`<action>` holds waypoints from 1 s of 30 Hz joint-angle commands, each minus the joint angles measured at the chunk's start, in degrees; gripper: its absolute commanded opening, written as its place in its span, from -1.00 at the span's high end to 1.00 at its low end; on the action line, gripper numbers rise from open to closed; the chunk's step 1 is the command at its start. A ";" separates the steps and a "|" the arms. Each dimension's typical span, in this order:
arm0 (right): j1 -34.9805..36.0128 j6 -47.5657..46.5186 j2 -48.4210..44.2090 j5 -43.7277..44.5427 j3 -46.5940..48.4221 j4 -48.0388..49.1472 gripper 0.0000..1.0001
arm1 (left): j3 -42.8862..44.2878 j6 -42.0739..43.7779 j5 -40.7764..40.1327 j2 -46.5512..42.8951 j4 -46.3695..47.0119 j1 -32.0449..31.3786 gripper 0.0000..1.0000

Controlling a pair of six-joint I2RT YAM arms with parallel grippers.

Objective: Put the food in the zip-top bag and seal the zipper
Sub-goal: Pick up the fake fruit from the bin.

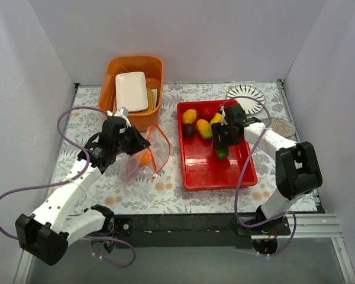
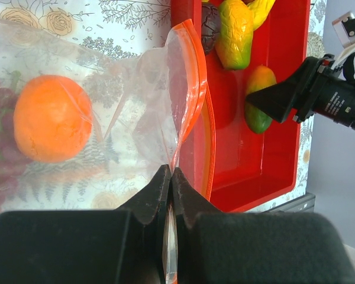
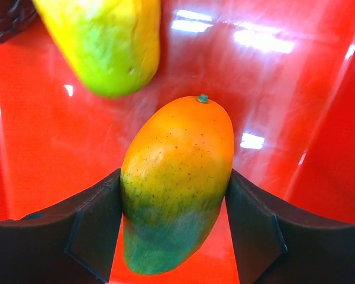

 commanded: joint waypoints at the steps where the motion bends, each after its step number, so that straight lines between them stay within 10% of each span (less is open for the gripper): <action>1: 0.03 2.25 -3.15 -4.49 -2.05 1.43 0.04 | -0.71 -0.57 0.43 -2.70 -0.15 0.34 1.00; 30: 4.34 9.72 -16.25 -10.91 -9.70 4.16 0.18 | -0.10 0.48 -1.41 -0.78 -1.02 0.34 1.00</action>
